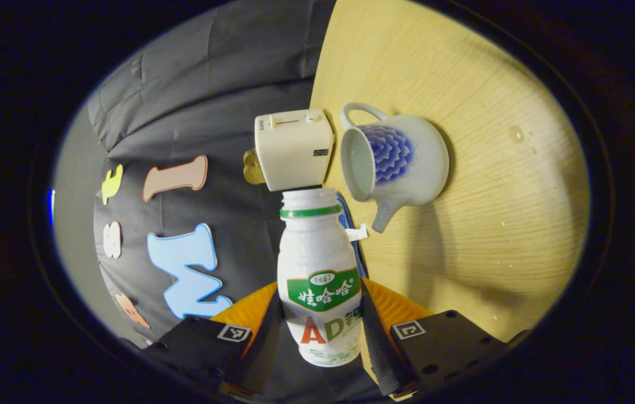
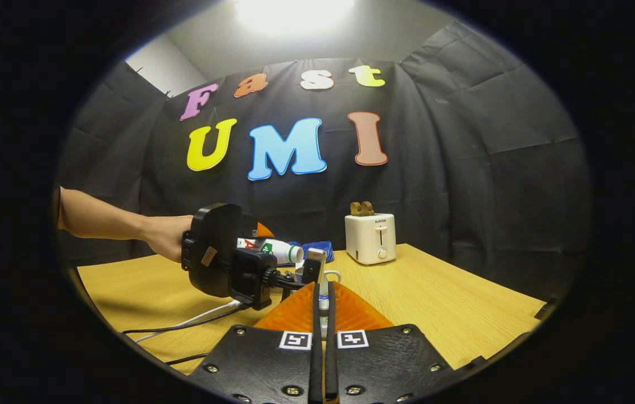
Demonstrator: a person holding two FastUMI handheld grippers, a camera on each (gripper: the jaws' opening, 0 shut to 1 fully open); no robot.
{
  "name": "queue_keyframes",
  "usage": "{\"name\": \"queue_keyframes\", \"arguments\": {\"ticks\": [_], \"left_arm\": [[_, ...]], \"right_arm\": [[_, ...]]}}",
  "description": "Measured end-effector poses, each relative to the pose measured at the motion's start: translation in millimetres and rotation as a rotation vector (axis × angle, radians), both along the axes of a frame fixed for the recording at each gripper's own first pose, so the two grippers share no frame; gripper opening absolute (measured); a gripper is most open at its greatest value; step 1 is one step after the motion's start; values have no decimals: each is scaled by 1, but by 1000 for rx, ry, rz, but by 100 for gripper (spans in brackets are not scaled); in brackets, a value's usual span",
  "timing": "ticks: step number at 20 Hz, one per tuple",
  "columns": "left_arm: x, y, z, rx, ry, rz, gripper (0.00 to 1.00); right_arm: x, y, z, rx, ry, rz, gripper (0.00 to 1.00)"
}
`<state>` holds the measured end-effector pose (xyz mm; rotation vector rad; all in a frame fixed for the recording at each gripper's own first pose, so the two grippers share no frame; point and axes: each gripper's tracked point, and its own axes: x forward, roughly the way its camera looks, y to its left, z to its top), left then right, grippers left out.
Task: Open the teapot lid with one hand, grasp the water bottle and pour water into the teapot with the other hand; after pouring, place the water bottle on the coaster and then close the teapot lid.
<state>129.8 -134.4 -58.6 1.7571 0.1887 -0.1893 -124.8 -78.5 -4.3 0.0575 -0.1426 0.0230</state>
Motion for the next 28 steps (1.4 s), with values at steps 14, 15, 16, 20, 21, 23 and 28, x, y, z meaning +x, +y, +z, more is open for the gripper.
{"name": "queue_keyframes", "arguments": {"ticks": [14, 15, 16, 20, 21, 23, 28], "left_arm": [[-1, 3, 2, 59, 13, -13, 77], [0, 4, 3, 66, 13, -15, 77], [0, 4, 4, 72, 11, -16, 77], [0, 2, 5, 81, 3, -24, 77], [0, 2, 5, 87, -4, -27, 77], [-2, 0, 4, 97, -5, -29, 76], [-5, -3, 3, 137, -16, -39, 77]], "right_arm": [[1, 0, -4, -9, 12, -2, 2], [0, 0, -4, -9, 12, -1, 2], [0, 0, -4, -8, 12, 0, 2], [2, 0, -5, -11, 18, 1, 2], [2, -1, -4, -9, 16, -2, 2], [0, -2, -1, -4, 5, -4, 2], [0, -1, -1, -10, 5, -3, 2]]}}
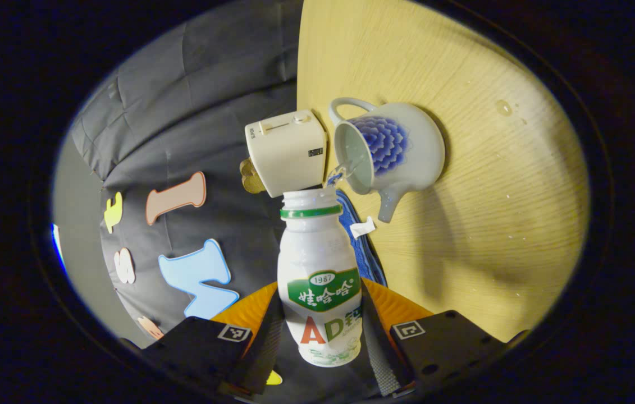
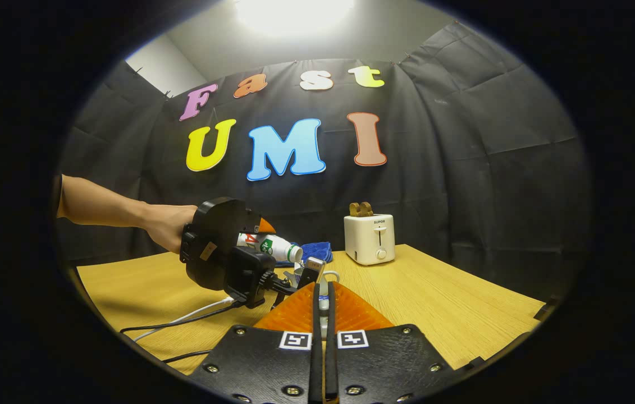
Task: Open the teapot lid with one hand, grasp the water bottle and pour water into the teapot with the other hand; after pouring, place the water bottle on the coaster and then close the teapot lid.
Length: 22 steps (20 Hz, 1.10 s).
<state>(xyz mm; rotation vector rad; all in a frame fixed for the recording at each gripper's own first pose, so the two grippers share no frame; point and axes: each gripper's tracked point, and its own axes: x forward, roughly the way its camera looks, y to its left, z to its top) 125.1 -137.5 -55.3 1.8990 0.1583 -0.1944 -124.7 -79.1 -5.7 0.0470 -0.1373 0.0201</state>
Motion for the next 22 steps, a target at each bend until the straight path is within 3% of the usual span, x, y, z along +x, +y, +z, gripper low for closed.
{"name": "queue_keyframes", "arguments": {"ticks": [4, 8, 9, 10, 17, 18, 19, 21, 22], "left_arm": [[-2, -5, 0, 20, -8, -12, 82], [-2, -6, 0, 16, -1, -13, 72], [-2, -4, 2, 21, 0, -12, 82], [-2, -5, 3, 28, -5, -15, 76], [0, -2, 5, 70, -12, -21, 77], [0, -3, 6, 77, -17, -25, 82], [0, -2, 5, 83, -18, -26, 77], [0, -3, 6, 88, -18, -27, 77], [0, -3, 6, 101, -21, -26, 82]], "right_arm": [[1, -1, -1, 3, 6, 0, 2], [1, -2, 0, 3, -1, -4, 2], [0, -2, 0, 3, 1, -3, 2], [0, -1, 0, 2, 1, -2, 2], [0, 0, -1, -1, 3, 6, 2], [0, -1, 0, 1, 2, 4, 2], [0, -1, 0, 2, 2, 4, 2], [1, 0, -2, 1, 8, 7, 2], [1, 1, -3, 0, 10, 9, 2]]}}
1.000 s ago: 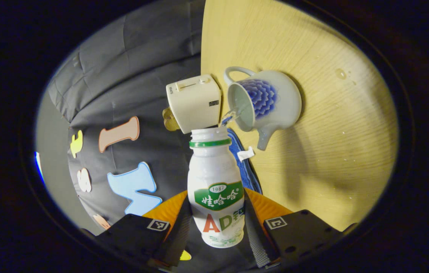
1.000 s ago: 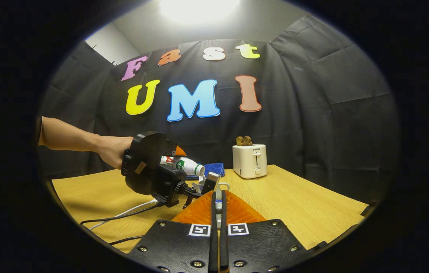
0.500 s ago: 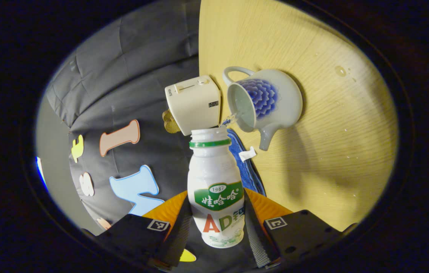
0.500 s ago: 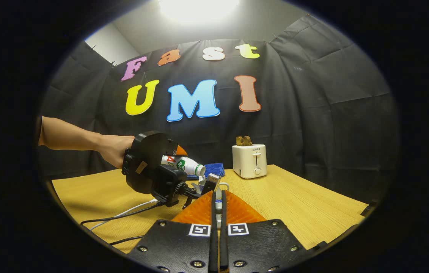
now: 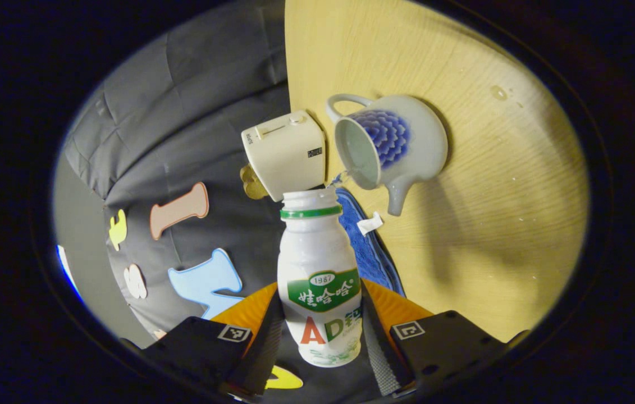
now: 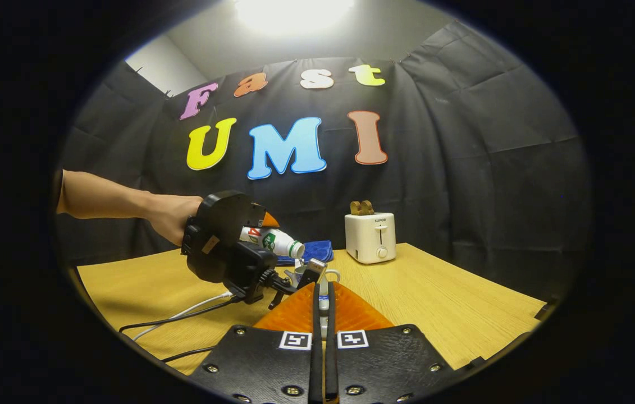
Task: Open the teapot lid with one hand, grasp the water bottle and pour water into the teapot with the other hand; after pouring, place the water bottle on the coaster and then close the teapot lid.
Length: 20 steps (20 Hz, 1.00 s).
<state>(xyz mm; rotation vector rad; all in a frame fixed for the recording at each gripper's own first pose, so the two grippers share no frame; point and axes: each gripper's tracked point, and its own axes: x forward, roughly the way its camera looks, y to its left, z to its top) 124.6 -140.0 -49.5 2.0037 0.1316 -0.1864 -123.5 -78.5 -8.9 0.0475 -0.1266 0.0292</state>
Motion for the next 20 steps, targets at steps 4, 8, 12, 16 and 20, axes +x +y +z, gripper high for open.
{"name": "queue_keyframes", "arguments": {"ticks": [4, 8, 12, 16, 20], "left_arm": [[2, 2, 1, 32, -12, -9, 77], [0, -1, 2, 50, -26, -22, 77], [2, 0, 5, 94, -47, -40, 77], [1, -3, 5, 100, -50, -50, 82], [-1, -6, 5, 108, -54, -64, 77]], "right_arm": [[0, 2, 0, -3, 3, 6, 2], [-1, 1, 0, 0, 1, 4, 2], [0, 3, -1, -3, 5, 10, 2], [0, 2, 0, 1, 5, 11, 2], [0, 3, -2, 2, 12, 13, 2]]}}
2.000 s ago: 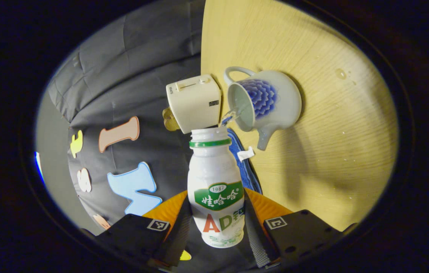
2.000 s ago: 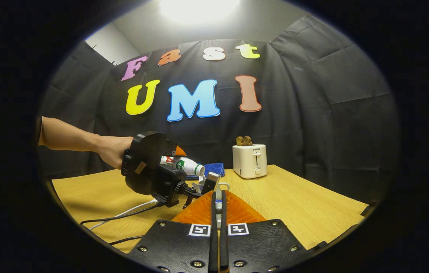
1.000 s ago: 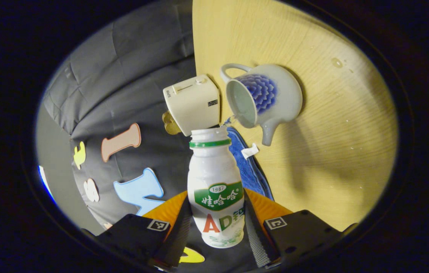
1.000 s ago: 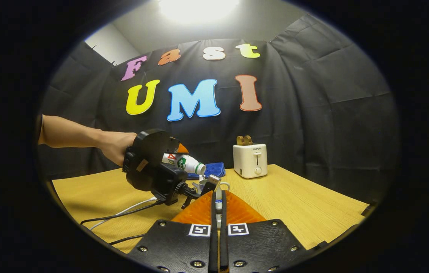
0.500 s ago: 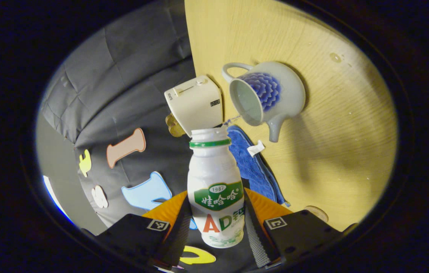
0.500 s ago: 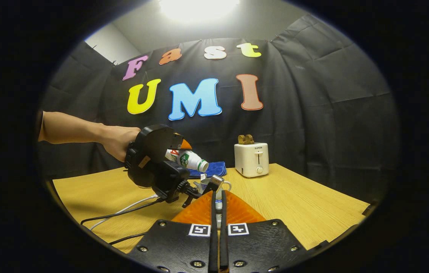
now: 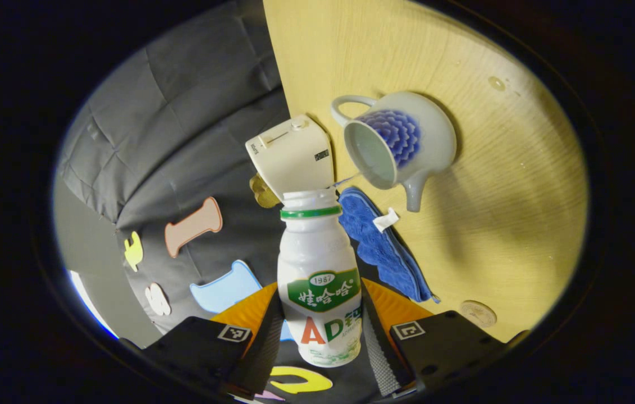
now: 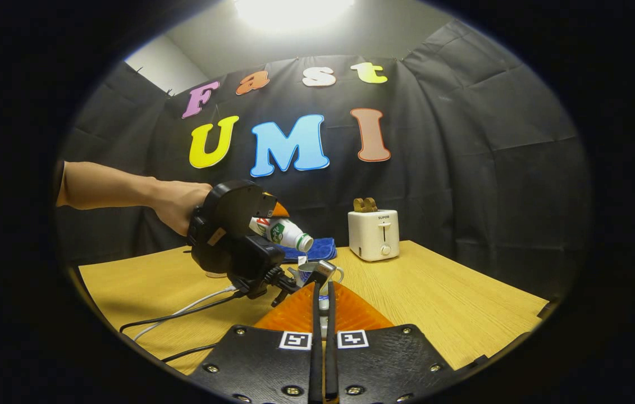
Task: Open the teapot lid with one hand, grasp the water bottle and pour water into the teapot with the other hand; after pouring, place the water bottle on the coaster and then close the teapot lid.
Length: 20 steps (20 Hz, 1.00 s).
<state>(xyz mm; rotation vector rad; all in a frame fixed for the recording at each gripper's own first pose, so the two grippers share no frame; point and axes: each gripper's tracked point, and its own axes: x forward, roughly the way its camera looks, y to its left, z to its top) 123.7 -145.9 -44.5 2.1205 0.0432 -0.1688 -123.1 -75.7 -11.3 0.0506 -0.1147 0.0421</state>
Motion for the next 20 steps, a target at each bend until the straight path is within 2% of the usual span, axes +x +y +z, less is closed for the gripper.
{"name": "queue_keyframes", "arguments": {"ticks": [1, 2, 4, 5, 9, 10, 12, 13, 14, 19, 20], "left_arm": [[-1, -1, -1, 0, 2, -3, 72], [-1, -2, -2, 1, 4, -6, 77], [-2, -3, -3, 11, 9, -11, 77], [-2, -4, -3, 15, 12, -11, 82], [2, -5, -7, 16, 20, -16, 82], [3, -5, -8, 12, 21, -18, 77], [3, -5, -11, 1, 27, -18, 76], [3, -5, -11, -3, 28, -19, 79], [1, -4, -13, -6, 28, -18, 76], [1, -4, -18, -29, 30, -26, 76], [0, -4, -20, -47, 35, -25, 82]], "right_arm": [[0, 0, 0, 1, 1, 1, 2], [0, -1, 1, 2, -1, -1, 2], [-1, -1, 3, 4, -7, -3, 2], [-1, -2, 4, 5, -9, -4, 2], [0, -3, 2, 9, -4, -4, 2], [0, -3, 2, 12, -3, -5, 2], [0, -3, 2, 17, -5, -2, 2], [0, -3, 2, 13, -5, -4, 2], [1, -2, 2, 10, -6, -3, 2], [0, -3, 3, 7, -8, -5, 2], [0, -3, 3, 9, -9, -5, 2]]}}
